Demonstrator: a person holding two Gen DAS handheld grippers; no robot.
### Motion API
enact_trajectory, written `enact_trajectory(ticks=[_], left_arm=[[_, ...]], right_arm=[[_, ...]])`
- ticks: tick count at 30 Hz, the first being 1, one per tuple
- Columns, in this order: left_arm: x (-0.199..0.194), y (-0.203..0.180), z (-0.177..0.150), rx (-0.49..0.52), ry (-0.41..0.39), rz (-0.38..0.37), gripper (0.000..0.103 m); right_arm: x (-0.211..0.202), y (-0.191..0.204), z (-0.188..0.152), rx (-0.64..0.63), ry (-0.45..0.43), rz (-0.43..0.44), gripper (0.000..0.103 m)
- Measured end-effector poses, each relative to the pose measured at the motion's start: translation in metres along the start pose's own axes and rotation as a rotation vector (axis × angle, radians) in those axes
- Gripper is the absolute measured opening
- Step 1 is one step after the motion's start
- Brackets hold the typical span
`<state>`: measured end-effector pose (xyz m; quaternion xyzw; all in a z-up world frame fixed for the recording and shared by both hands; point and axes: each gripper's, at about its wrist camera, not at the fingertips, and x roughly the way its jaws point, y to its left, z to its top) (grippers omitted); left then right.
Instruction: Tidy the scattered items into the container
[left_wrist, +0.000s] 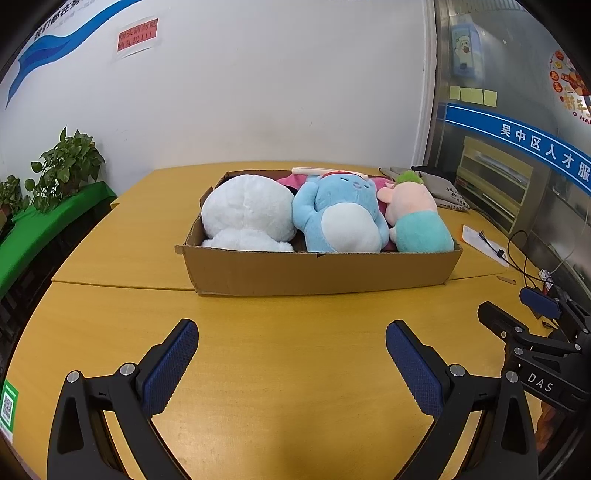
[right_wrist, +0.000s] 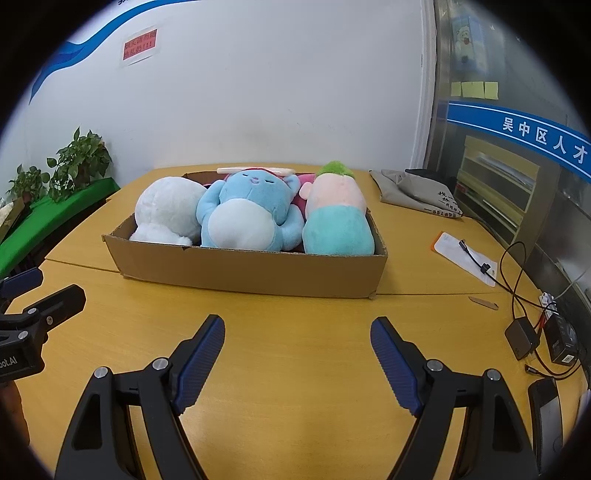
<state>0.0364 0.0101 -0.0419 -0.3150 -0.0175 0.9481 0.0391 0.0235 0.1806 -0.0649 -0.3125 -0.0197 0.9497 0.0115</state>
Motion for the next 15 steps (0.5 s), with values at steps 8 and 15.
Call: enact_trajectory(ticks=[8,15], left_arm=[[-0.0003,-0.0022,-0.0038,0.006,0.003,0.008,0.103],[0.001,-0.0005,-0.0042,0.001,0.001,0.022,0.103]], right_arm=[[0.0017,-0.0004,-0.0036,0.003,0.01,0.006,0.081],[0.0024,-0.0005,-0.0045,0.003,0.009,0.003,0.081]])
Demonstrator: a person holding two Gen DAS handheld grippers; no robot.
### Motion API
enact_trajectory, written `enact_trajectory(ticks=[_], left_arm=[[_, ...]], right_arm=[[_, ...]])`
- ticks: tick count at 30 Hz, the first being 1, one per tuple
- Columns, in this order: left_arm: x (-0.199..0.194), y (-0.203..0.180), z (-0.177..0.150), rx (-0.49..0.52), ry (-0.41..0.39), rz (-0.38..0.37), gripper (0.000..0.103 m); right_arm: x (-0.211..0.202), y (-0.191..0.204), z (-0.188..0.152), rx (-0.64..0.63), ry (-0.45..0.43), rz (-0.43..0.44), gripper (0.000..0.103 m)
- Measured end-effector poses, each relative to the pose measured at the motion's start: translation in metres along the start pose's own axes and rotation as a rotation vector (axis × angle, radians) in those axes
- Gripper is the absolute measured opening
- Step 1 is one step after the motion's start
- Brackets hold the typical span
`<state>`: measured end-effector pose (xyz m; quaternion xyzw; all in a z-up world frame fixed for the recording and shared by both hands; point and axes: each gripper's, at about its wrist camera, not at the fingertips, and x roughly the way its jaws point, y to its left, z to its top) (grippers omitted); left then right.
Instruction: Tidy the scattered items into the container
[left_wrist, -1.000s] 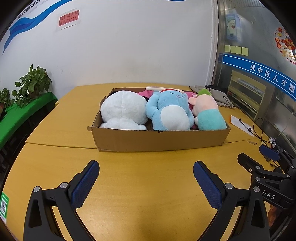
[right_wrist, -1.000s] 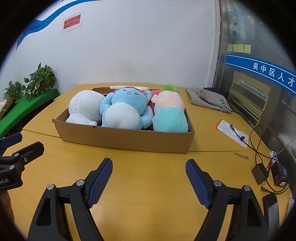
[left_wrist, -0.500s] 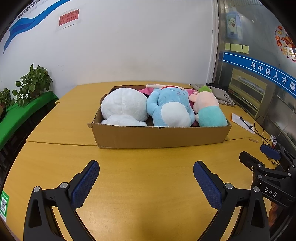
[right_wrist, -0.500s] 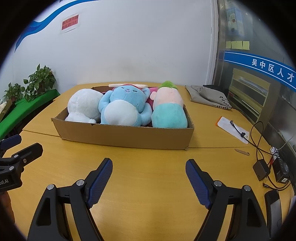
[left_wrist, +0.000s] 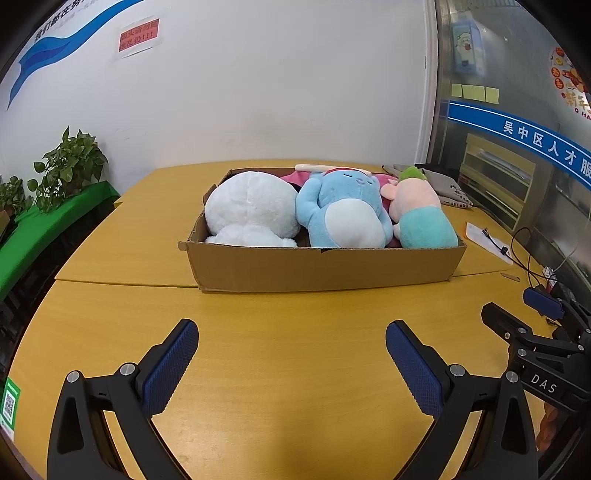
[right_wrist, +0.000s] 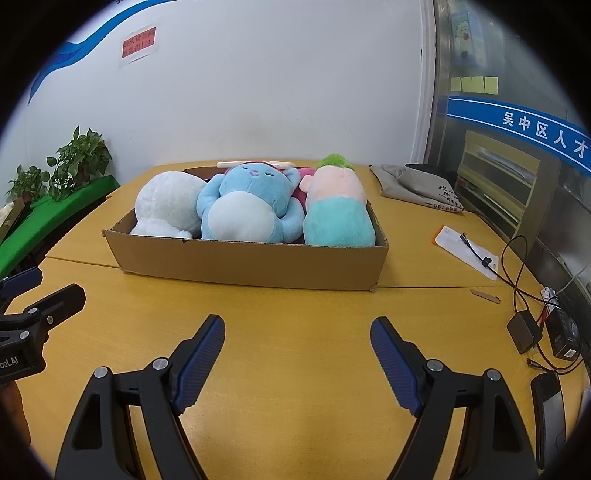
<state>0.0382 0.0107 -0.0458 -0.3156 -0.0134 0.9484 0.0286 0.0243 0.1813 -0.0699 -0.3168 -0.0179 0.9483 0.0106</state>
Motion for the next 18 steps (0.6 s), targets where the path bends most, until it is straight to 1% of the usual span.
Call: enact_trajectory(ticks=[5,12,18], left_arm=[[0.0017,0.0011,-0.0017,0.0,0.01,0.016,0.103],[0.0068,0.0032,-0.0062,-0.005,0.046,0.015,0.103],[0.0079,0.0014,-0.0101,0.006,0.057,0.023,0.103]], right_arm=[[-0.0002,0.0025,-0.0004,-0.003,-0.006,0.008,0.081],[0.0035,0.0068,-0.0031,-0.005,0.004,0.011,0.081],[0.0049,0.0092,-0.0037,-0.005,0.009,0.008,0.081]])
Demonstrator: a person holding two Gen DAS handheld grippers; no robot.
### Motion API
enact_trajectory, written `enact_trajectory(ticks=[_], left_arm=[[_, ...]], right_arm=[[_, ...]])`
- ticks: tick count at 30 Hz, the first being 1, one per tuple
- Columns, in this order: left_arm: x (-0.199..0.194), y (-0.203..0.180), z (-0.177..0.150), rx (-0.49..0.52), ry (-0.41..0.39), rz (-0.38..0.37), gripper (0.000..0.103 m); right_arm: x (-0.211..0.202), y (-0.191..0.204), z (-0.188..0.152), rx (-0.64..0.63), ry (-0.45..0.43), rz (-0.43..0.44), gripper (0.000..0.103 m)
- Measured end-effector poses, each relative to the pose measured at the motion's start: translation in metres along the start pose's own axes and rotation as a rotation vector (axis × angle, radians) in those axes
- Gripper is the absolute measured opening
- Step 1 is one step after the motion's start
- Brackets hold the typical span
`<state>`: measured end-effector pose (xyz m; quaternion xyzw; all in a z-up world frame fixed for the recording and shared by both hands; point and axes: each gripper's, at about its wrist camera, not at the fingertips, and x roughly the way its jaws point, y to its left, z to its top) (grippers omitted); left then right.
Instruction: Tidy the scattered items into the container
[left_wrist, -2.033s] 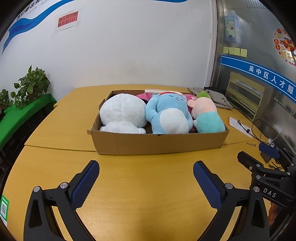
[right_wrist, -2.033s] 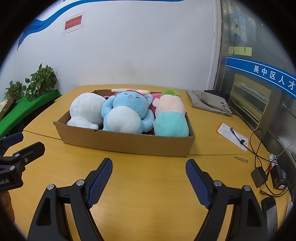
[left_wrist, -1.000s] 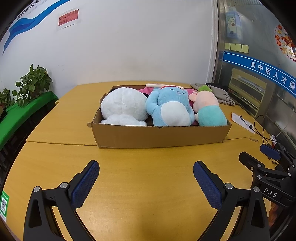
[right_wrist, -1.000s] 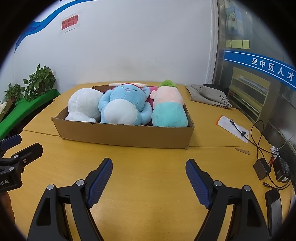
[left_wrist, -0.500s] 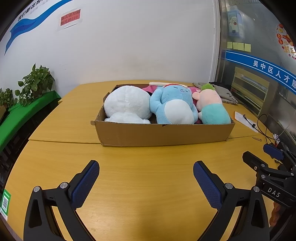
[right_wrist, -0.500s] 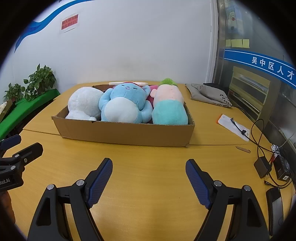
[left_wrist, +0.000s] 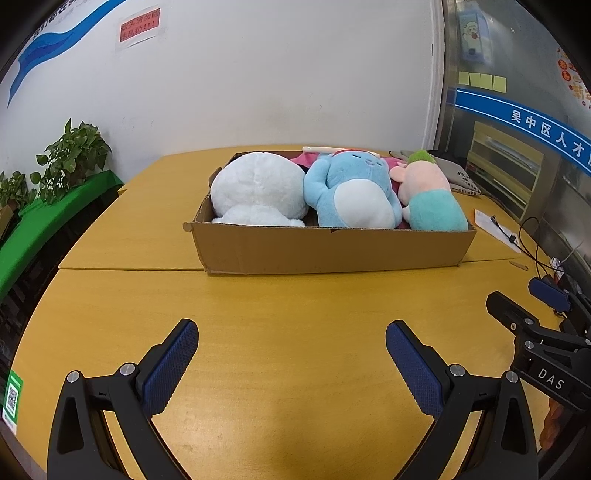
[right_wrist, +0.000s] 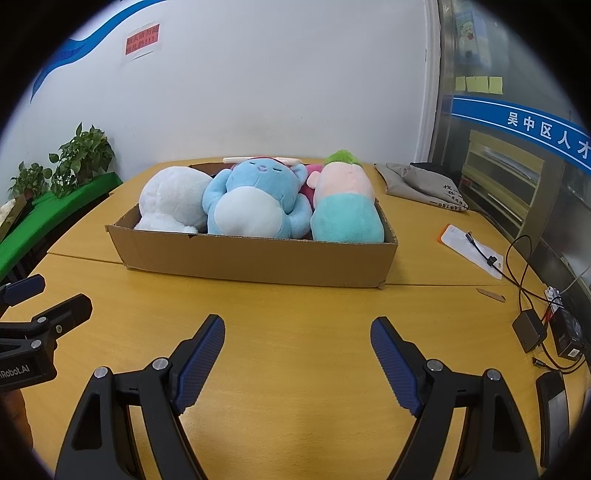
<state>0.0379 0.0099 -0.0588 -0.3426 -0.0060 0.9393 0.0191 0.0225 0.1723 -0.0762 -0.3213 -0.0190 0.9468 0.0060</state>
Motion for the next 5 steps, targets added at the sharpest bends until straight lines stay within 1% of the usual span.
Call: enact_trajectory(ticks=[5], left_arm=[[0.0003,-0.0008,-0.0031,0.008,0.002,0.007,0.103]], right_arm=[[0.0006,0.0021,-0.001,-0.004,0.004,-0.002,0.081]])
